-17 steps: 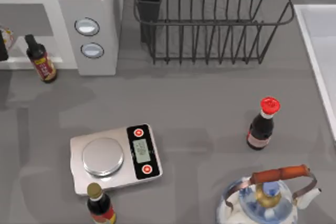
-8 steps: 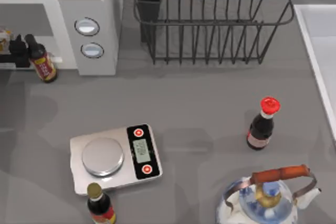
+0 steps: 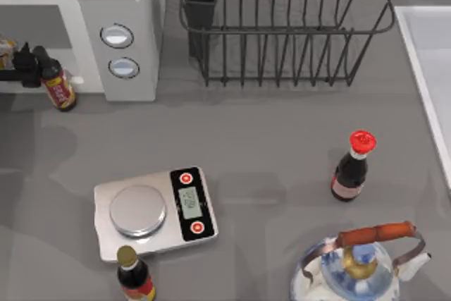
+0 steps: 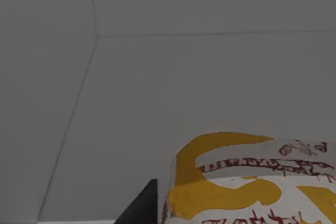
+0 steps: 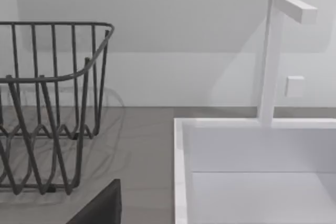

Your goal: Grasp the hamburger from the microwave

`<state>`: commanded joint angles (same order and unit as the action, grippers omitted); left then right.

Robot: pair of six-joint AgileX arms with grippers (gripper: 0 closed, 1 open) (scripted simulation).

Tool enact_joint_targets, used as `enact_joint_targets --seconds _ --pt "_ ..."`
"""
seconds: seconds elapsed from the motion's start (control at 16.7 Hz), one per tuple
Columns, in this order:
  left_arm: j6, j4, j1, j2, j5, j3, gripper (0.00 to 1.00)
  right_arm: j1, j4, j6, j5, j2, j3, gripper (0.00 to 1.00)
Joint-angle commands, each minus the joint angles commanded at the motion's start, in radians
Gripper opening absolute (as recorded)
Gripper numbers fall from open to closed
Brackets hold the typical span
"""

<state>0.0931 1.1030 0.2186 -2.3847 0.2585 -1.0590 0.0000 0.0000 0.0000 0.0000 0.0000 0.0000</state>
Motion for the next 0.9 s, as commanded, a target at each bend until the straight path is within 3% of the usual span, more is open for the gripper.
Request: enact_joint_targets --seconds 0.3,0.9 --pt "-0.004 -0.082 -0.006 -0.070 -0.012 -0.136 1.00 0.000 0.000 0.000 0.000 0.000 0.000 1.00" --pt "-0.019 -0.412 -0.065 -0.400 -0.052 -0.698 1.00 0.000 0.000 0.000 0.000 0.000 0.000 1.00"
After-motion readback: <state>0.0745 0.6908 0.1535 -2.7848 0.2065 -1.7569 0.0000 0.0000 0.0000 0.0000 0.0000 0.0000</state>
